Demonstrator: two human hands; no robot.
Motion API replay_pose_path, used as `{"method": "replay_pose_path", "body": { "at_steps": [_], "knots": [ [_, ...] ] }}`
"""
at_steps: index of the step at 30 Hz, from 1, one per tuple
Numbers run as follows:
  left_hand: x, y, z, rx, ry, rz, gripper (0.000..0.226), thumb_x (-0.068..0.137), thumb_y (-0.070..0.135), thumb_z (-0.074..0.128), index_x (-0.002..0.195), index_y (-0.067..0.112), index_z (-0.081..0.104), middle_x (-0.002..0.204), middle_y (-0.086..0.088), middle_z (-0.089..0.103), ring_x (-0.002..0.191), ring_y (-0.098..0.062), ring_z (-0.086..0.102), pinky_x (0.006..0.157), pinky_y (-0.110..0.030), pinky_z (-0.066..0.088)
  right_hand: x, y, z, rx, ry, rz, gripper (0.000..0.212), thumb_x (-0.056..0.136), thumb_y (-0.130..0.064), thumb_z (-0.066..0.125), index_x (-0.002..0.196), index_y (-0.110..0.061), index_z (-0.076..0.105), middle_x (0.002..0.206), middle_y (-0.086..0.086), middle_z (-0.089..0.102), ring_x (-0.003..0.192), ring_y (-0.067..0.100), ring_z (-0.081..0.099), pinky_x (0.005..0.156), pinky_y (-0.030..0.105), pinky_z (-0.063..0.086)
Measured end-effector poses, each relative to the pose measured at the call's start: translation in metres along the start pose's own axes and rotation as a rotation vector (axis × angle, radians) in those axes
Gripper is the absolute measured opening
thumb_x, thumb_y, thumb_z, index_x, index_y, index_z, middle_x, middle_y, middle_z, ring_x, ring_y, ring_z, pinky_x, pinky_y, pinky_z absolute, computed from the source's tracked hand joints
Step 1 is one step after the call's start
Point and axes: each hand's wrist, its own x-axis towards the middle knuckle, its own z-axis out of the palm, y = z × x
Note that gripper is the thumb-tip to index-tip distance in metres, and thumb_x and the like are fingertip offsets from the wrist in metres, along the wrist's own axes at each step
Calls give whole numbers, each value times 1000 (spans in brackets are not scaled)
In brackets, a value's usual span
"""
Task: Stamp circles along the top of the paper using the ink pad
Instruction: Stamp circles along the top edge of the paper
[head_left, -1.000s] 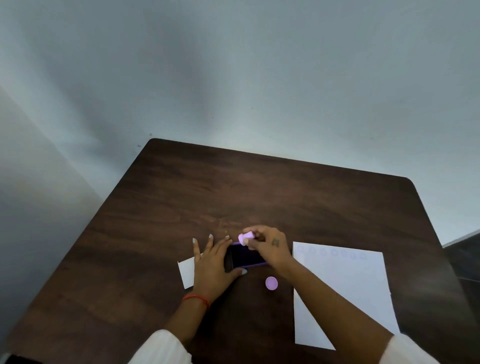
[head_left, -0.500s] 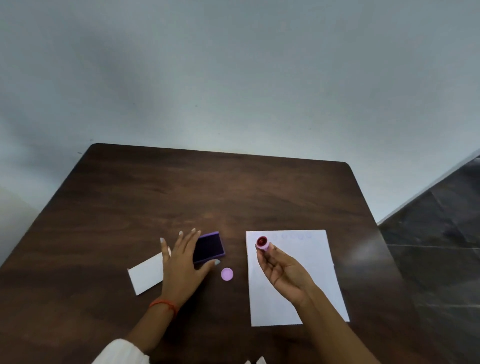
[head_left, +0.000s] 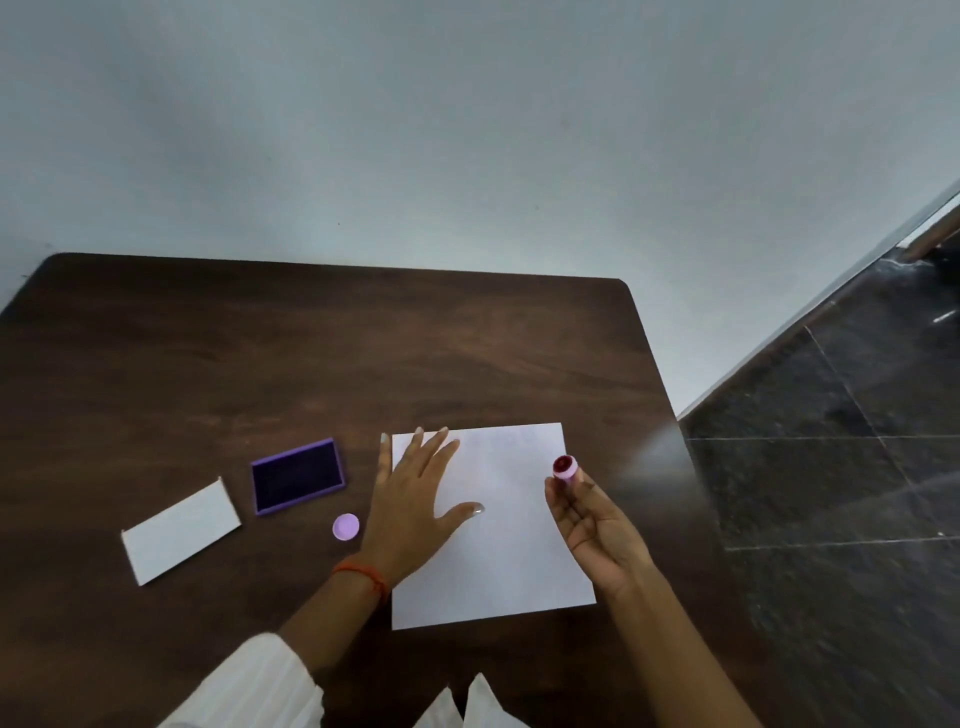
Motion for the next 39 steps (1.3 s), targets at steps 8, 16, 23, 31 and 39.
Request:
{"method": "replay_pose_path", "body": {
  "at_steps": [8, 16, 23, 31, 39],
  "knots": [
    [31, 36, 38, 58, -69, 93, 74, 78, 64, 45, 138, 26, 28, 151, -1, 24, 142, -25, 15, 114, -53, -5, 28, -23, -2, -314, 174, -188, 14, 81, -14, 65, 95, -13, 68, 94, 6, 73, 87, 21, 71, 76, 29, 59],
    [34, 24, 60, 86, -172, 59, 84, 75, 72, 34, 142, 26, 14, 155, -1, 11, 143, -25, 3, 114, -53, -9, 46, -21, 13, -693, 234, -515, 11, 80, -14, 69, 90, -18, 66, 93, 6, 70, 88, 18, 67, 80, 29, 56],
    [36, 19, 66, 48, -177, 56, 87, 72, 76, 30, 142, 26, 15, 155, 1, 11, 143, -23, 1, 114, -54, -10, 60, -18, 17, -1260, 294, -738, 17, 89, -25, 54, 88, -14, 66, 91, 6, 70, 80, 13, 62, 72, 17, 50],
    [35, 19, 66, 22, -177, 38, 87, 73, 78, 28, 142, 27, 16, 155, 3, 11, 143, -22, 0, 114, -54, -9, 71, -20, 25, -1719, 208, -737, 22, 85, -16, 62, 106, -9, 61, 112, 13, 65, 97, 25, 61, 81, 24, 44],
    [35, 20, 67, -10, -158, 42, 86, 72, 75, 34, 141, 26, 18, 154, 1, 14, 143, -22, 2, 114, -53, -9, 74, -19, 29, -1921, 170, -598, 39, 82, -16, 66, 119, -11, 53, 123, 10, 59, 106, 24, 57, 91, 29, 48]
  ]
}}
